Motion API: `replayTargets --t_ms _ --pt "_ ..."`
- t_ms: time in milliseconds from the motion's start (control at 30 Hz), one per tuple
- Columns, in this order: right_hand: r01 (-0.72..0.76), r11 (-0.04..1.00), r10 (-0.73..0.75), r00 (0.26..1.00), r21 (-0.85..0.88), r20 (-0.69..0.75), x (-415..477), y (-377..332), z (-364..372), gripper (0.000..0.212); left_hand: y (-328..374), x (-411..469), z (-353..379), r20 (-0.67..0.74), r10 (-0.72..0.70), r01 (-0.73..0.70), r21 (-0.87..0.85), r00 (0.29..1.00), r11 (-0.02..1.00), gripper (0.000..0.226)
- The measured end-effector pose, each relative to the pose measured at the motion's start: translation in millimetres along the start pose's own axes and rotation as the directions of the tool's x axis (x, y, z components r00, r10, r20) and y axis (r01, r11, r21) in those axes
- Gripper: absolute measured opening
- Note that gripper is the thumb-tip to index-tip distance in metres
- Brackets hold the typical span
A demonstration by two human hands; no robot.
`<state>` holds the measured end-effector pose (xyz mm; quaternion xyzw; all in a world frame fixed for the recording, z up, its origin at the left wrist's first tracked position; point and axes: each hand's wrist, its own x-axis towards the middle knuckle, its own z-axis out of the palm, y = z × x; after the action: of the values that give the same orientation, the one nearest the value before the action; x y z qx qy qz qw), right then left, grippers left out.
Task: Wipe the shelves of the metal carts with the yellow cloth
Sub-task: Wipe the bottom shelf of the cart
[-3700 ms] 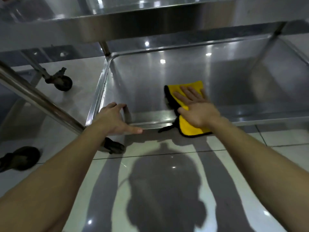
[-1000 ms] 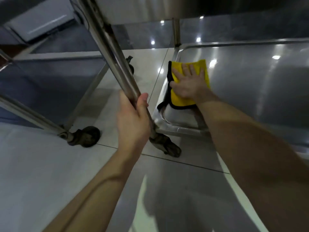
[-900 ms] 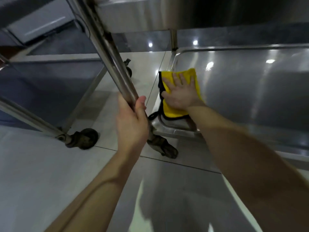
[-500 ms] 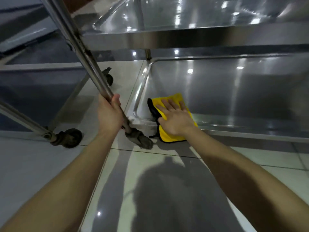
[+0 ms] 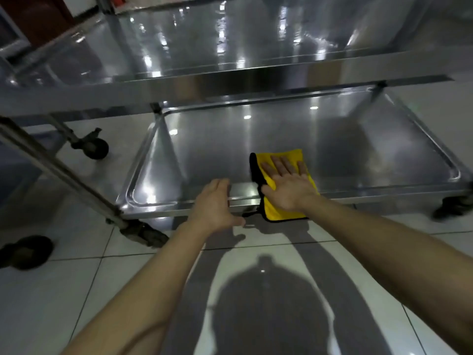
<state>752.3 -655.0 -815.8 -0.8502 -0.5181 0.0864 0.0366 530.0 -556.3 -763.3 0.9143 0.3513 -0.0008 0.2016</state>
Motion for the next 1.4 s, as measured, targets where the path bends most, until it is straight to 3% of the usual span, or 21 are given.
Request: replayTargets --t_ms 133,267,400,667,867,1067,1267,1400 --pt "0.023 1.0 -0.023 1.0 0.006 -0.002 1 0 0 0.084 39 55 -10 0.167 -0.036 0.008 0.163 0.985 0.987 0.12" --pt "0.068 0.998 -0.067 0.996 0.014 -0.057 10 5 8 0.08 45 85 -24 0.294 -0.085 0.009 0.251 0.952 0.968 0.097" --pt "0.103 0.995 -0.103 0.993 -0.001 -0.051 53 14 1 0.079 47 87 -23 0.288 -0.097 -0.012 0.355 0.953 0.935 0.102" --pt "0.026 0.998 -0.019 0.994 0.063 -0.109 155 33 -21 0.078 43 94 -20 0.287 -0.098 -0.024 0.394 0.953 0.919 0.115" --pt "-0.169 0.98 0.181 0.975 0.101 -0.128 142 129 -35 0.077 46 92 -21 0.273 -0.078 -0.032 0.376 0.959 0.926 0.111" --pt "-0.335 0.932 0.352 0.928 0.137 -0.125 89 210 -40 0.085 48 84 -24 0.278 -0.09 -0.014 0.349 0.956 0.937 0.125" --pt "-0.423 0.902 0.431 0.892 0.085 -0.135 118 165 -36 0.088 42 84 -26 0.293 -0.083 -0.022 0.338 0.953 0.941 0.12" --pt "-0.259 0.965 0.26 0.959 0.024 -0.114 137 97 -32 0.087 27 85 -27 0.29 -0.093 -0.003 0.315 0.953 0.949 0.119"
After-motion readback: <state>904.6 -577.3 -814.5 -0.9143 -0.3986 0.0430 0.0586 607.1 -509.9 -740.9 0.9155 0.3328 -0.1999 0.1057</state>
